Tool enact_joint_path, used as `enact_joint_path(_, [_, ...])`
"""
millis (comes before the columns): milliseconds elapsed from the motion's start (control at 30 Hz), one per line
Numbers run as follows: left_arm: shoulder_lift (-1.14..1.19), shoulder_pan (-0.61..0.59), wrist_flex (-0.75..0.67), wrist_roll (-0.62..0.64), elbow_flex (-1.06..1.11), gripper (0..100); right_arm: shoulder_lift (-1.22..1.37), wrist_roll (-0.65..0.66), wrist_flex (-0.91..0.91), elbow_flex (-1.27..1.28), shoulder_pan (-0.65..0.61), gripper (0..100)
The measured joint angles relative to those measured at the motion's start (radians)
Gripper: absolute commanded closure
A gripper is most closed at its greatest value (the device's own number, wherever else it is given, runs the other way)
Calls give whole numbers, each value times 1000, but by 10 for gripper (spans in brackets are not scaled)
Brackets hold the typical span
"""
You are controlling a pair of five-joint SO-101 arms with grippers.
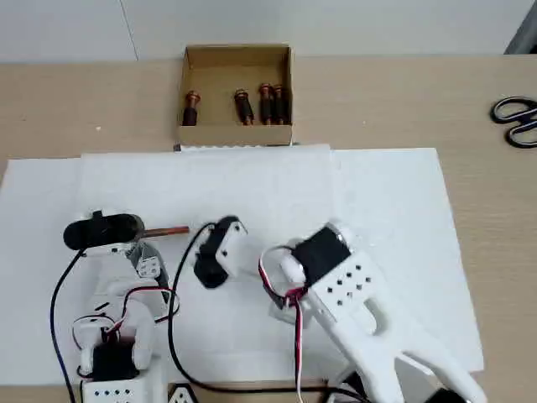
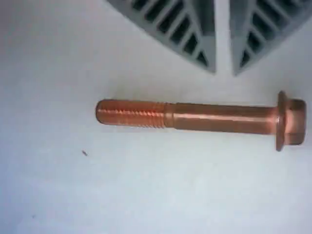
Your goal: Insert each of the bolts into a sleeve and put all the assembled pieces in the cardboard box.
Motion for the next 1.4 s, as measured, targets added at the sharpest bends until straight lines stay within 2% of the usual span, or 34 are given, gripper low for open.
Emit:
enact_joint_path(500, [0, 0, 0, 0, 0, 993, -15, 166, -253, 241, 0, 745])
enact_joint_path(933, [0, 0, 0, 0, 0, 993, -15, 321, -456, 388, 147, 745])
enact_joint_path(1400, [0, 0, 0, 0, 0, 993, -28, 377, -674, 537, 150, 745])
